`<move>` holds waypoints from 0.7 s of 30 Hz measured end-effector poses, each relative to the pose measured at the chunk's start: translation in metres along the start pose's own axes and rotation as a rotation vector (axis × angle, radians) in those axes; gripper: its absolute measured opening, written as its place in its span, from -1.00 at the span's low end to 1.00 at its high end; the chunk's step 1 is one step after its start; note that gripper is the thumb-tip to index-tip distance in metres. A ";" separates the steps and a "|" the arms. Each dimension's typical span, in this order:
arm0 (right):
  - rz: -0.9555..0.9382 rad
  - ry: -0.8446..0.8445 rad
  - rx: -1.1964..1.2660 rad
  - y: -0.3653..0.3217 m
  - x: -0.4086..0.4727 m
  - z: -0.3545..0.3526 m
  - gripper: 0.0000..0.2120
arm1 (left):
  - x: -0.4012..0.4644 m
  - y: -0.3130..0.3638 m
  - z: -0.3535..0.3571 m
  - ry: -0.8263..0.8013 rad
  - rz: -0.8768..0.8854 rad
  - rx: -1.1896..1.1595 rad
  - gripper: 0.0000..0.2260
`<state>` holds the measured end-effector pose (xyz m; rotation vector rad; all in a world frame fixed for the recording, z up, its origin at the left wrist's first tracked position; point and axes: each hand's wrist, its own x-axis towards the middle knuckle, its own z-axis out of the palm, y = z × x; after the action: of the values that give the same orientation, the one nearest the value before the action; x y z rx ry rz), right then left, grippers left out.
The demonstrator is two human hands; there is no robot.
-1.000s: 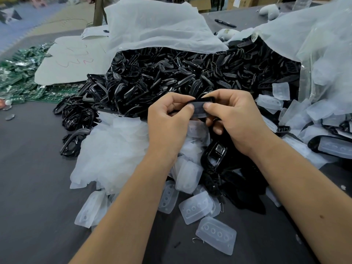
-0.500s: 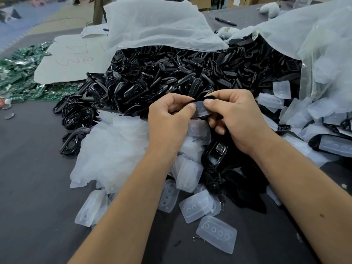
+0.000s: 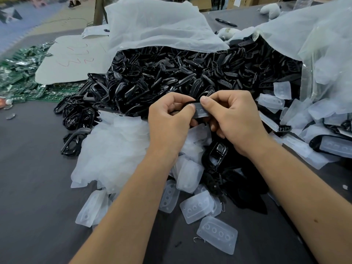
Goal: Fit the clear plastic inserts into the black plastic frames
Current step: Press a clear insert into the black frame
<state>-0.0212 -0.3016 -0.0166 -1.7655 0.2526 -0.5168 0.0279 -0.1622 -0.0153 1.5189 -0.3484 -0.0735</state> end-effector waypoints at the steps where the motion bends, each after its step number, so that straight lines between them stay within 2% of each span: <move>1: 0.005 -0.002 0.009 0.000 0.000 0.000 -0.76 | 0.000 0.000 0.000 0.006 -0.003 -0.002 -0.87; 6: 0.060 -0.069 0.143 -0.004 0.000 -0.003 -0.78 | 0.001 0.000 0.000 0.032 -0.025 -0.031 -0.85; 10: 0.080 -0.065 0.138 -0.003 0.001 -0.004 -0.84 | 0.001 0.000 0.000 0.037 -0.052 -0.036 -0.84; 21: 0.121 -0.065 0.175 -0.002 0.003 -0.004 -0.78 | 0.001 0.000 0.000 0.024 -0.050 -0.021 -0.87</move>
<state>-0.0204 -0.3055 -0.0139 -1.5834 0.2591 -0.3824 0.0286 -0.1623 -0.0148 1.5062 -0.2897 -0.0974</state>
